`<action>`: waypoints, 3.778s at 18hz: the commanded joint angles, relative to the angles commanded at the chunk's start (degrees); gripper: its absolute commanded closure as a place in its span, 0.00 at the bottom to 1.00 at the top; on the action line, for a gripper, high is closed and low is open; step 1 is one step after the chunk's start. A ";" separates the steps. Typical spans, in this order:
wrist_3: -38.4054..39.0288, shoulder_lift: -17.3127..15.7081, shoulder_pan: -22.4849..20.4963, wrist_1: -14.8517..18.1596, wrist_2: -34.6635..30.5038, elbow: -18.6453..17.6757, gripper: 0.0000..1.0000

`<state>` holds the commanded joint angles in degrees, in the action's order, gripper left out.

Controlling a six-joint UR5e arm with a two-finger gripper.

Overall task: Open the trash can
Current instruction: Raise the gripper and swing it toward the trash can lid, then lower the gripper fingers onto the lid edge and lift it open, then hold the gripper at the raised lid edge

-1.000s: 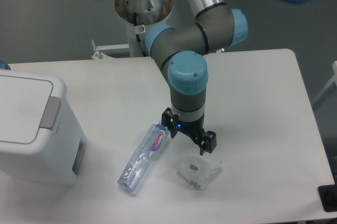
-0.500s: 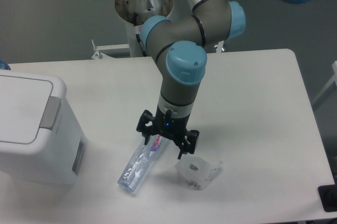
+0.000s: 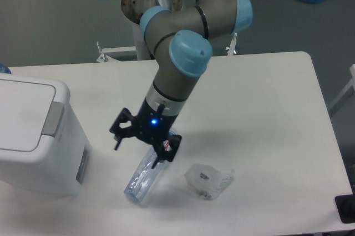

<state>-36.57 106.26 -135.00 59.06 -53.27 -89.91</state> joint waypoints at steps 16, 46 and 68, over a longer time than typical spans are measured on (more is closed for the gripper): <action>6.16 -6.42 3.51 -0.96 3.00 0.00 0.00; 5.89 -4.48 4.84 -4.57 2.56 -1.41 0.00; -22.14 4.74 -6.06 -9.76 -26.26 3.68 0.00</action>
<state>-58.71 111.00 -141.06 49.30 -79.53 -86.23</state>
